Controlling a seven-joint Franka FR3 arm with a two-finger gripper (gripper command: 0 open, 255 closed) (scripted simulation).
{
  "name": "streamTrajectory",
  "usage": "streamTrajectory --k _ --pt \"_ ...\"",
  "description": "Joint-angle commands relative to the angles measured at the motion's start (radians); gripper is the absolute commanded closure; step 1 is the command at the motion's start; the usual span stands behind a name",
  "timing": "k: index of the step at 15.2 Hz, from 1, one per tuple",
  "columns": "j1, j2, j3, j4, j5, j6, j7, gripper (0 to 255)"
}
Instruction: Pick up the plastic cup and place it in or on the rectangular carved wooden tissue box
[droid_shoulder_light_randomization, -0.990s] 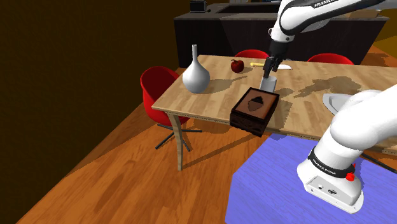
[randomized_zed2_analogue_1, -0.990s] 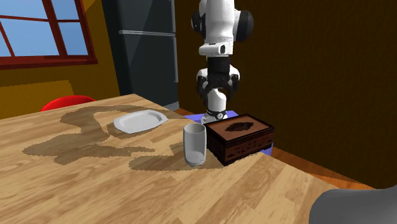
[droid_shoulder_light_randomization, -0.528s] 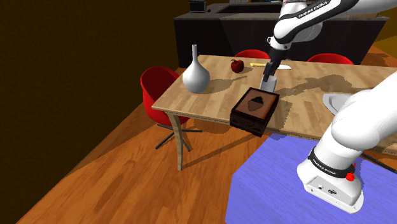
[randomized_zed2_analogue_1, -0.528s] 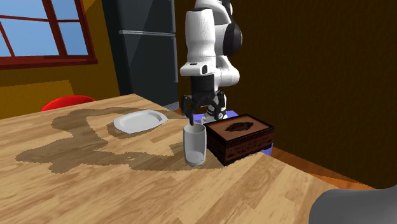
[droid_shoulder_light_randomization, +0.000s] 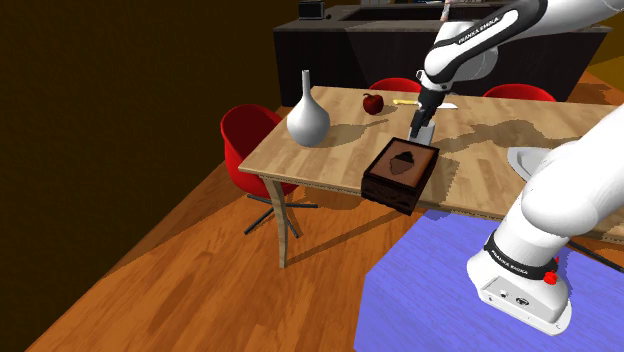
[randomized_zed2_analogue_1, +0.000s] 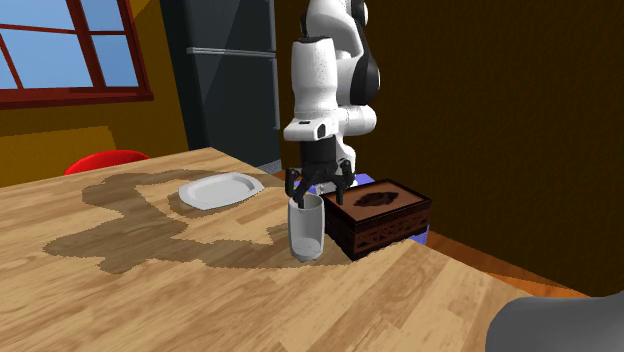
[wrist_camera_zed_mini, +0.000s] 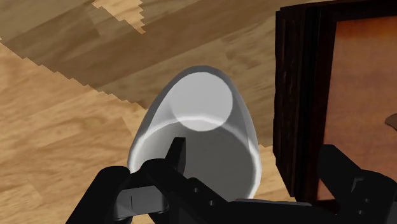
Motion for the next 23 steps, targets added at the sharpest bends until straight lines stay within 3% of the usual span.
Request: streamTrajectory --k 1,6,7,16,23 --pt "0.001 0.004 -0.002 0.000 0.002 0.005 -0.002 0" --pt "0.001 0.004 -0.002 0.000 0.002 0.005 -0.002 0" --pt "0.001 0.004 -0.002 0.000 0.002 0.005 -0.002 255" --pt "0.001 0.004 -0.002 0.000 0.002 0.005 -0.002 255" --pt "-0.008 -0.054 0.021 0.052 -0.016 -0.102 0.020 255"
